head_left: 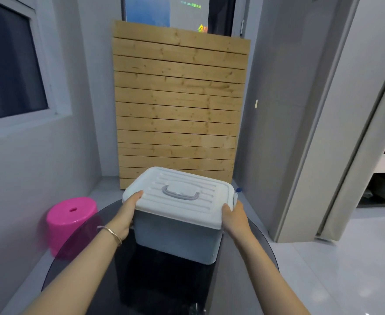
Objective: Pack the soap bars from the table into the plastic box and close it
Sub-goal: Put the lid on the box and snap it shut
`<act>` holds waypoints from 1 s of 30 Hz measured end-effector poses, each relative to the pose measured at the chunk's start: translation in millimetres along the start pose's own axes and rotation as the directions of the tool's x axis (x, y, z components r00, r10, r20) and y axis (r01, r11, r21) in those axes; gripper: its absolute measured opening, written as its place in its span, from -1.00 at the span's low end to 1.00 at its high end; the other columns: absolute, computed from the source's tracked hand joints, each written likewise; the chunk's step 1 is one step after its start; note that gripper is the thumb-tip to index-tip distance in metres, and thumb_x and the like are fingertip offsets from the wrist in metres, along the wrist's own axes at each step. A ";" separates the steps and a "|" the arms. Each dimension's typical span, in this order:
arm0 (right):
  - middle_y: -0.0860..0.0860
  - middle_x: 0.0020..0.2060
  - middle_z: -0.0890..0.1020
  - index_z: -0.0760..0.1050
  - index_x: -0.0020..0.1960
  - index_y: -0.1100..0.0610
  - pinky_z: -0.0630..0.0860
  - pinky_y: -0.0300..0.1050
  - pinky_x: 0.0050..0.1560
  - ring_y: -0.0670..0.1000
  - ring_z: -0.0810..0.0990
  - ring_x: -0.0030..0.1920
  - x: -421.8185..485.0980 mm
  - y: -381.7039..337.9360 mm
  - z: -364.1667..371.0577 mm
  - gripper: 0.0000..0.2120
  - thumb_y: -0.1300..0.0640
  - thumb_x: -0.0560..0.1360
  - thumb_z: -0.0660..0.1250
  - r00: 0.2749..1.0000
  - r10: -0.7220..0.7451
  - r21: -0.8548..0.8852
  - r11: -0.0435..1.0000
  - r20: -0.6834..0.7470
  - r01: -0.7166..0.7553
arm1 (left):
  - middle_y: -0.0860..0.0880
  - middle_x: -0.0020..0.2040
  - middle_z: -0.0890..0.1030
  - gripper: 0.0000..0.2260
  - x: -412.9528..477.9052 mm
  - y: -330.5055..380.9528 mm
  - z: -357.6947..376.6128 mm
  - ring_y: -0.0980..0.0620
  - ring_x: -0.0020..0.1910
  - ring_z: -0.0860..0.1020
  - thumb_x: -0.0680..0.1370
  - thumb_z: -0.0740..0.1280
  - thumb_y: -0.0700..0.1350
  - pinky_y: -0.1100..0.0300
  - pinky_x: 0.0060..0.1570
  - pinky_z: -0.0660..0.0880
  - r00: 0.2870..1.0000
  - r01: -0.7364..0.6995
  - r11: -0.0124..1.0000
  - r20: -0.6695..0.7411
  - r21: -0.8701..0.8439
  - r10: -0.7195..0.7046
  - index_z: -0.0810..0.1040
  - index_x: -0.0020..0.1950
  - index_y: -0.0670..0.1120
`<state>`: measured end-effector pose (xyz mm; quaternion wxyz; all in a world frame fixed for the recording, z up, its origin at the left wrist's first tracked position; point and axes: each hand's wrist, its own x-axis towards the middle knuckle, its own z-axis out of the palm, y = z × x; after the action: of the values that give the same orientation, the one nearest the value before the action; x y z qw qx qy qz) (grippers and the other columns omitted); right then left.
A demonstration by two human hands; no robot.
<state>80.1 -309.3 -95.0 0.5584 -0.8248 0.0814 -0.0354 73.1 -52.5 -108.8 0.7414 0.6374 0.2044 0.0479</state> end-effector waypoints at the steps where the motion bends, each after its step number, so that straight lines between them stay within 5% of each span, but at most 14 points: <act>1: 0.16 0.27 0.51 0.15 0.49 0.17 0.46 -0.06 0.00 0.18 0.51 0.16 3.4 -0.9 -2.8 -0.50 0.13 0.56 0.03 1.000 -0.007 -0.018 1.000 0.025 0.008 | -0.04 0.00 0.61 -0.56 -4.8 -1.6 0.6 -0.03 -0.05 0.54 0.47 0.25 0.15 0.09 -0.13 0.45 1.000 -0.017 0.999 -0.015 -0.027 0.017 0.45 0.27 -0.04; 3: 0.14 0.21 0.55 0.26 0.43 0.16 0.52 -0.01 0.00 0.15 0.54 0.12 8.9 -1.1 -8.1 -0.55 0.15 0.55 0.03 0.995 -0.035 -0.021 0.999 0.091 0.037 | -0.08 0.11 0.60 -0.54 -17.0 -8.0 -0.7 -0.03 -0.01 0.55 0.48 0.27 0.10 0.12 -0.14 0.47 0.997 -0.037 0.995 -0.070 -0.090 0.031 0.42 0.32 -0.06; 7: 0.13 0.03 0.56 0.36 0.32 0.21 0.49 -0.11 -0.21 0.10 0.54 -0.09 19.1 -7.5 -16.2 -0.62 0.13 0.56 0.04 0.980 -0.016 -0.203 0.978 0.198 0.057 | -0.15 0.29 0.48 -0.42 -42.8 -27.3 -1.1 -0.15 0.23 0.47 0.46 0.29 0.11 -0.11 0.27 0.40 0.978 -0.006 0.988 -0.208 -0.153 -0.026 0.30 0.40 -0.11; 9: 0.20 0.25 0.47 0.28 0.39 0.27 0.46 0.01 0.12 0.19 0.48 0.20 25.7 -16.5 -15.1 -0.55 0.07 0.57 0.10 0.991 -0.071 -0.445 0.888 0.113 0.115 | -0.14 0.27 0.50 -0.45 -53.6 -31.2 -1.9 -0.14 0.19 0.51 0.45 0.31 0.09 -0.08 0.20 0.45 0.978 -0.003 0.981 -0.203 -0.195 -0.038 0.33 0.37 -0.11; 11: 0.17 0.46 0.28 0.16 0.47 0.25 0.24 0.07 0.41 0.16 0.24 0.46 23.2 -31.4 -2.6 -0.46 0.00 0.58 0.13 0.958 -0.277 -0.573 0.774 0.076 0.270 | -0.11 0.15 0.59 -0.56 -61.1 -26.8 -7.8 -0.05 0.00 0.59 0.45 0.34 0.03 0.07 -0.11 0.52 0.988 -0.021 0.967 -0.154 -0.254 -0.019 0.43 0.29 -0.11; 13: 0.12 0.50 0.25 0.19 0.48 0.21 0.14 0.03 0.46 0.11 0.17 0.50 15.6 -51.3 20.6 -0.45 -0.05 0.59 0.14 0.874 -0.454 -0.540 0.698 0.174 0.470 | -0.10 0.07 0.65 -0.66 -60.7 -20.0 -16.7 0.00 -0.11 0.61 0.46 0.35 -0.03 0.14 -0.21 0.50 0.992 -0.060 0.957 -0.121 -0.283 0.027 0.53 0.20 -0.11; 17: 0.03 0.54 0.14 0.21 0.50 0.12 -0.01 0.04 0.52 0.04 0.02 0.55 3.3 -87.3 85.4 -0.47 -0.09 0.60 0.11 0.710 -0.555 -0.399 0.588 0.434 0.703 | -0.10 0.12 0.65 -0.67 -52.2 -13.4 -31.5 -0.06 0.11 0.58 0.43 0.38 -0.04 -0.02 0.25 0.44 0.998 -0.010 0.947 -0.058 -0.321 -0.010 0.57 0.16 -0.10; 22: -0.01 0.51 0.25 0.29 0.45 0.06 -0.08 0.08 0.50 0.03 0.06 0.54 -1.0 -104.4 149.7 -0.56 -0.04 0.65 -0.07 0.577 -0.451 -0.322 0.523 0.681 0.789 | -0.14 0.11 0.66 -0.66 -48.0 -12.3 -36.6 -0.11 0.15 0.58 0.40 0.42 -0.09 -0.03 0.30 0.42 0.999 0.053 0.938 0.015 -0.343 -0.051 0.60 0.15 -0.14; 25: -0.02 0.46 0.35 0.31 0.44 0.05 0.04 0.08 0.48 0.05 0.25 0.47 1.6 -100.6 164.5 -0.53 -0.04 0.65 -0.14 0.589 -0.414 -0.341 0.532 0.694 0.775 | -0.15 0.07 0.67 -0.68 -44.9 -13.2 -38.4 -0.11 0.11 0.60 0.40 0.41 -0.17 0.01 0.25 0.44 0.998 -0.028 0.939 -0.059 -0.341 0.008 0.60 0.15 -0.17; 30: -0.06 0.48 0.32 0.32 0.45 0.02 0.06 0.07 0.49 0.04 0.26 0.47 6.2 -99.9 166.9 -0.52 -0.05 0.65 -0.16 0.593 -0.404 -0.338 0.544 0.697 0.768 | -0.13 0.05 0.67 -0.70 -46.8 -8.1 -33.2 -0.10 0.06 0.61 0.45 0.34 -0.26 0.00 0.17 0.48 0.974 -0.198 0.948 -0.155 -0.248 0.163 0.57 0.18 -0.12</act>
<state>120.6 -121.3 -65.0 0.2091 -0.9050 -0.3690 0.0326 16.8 -38.7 -108.7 0.7964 0.5452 0.1855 0.1846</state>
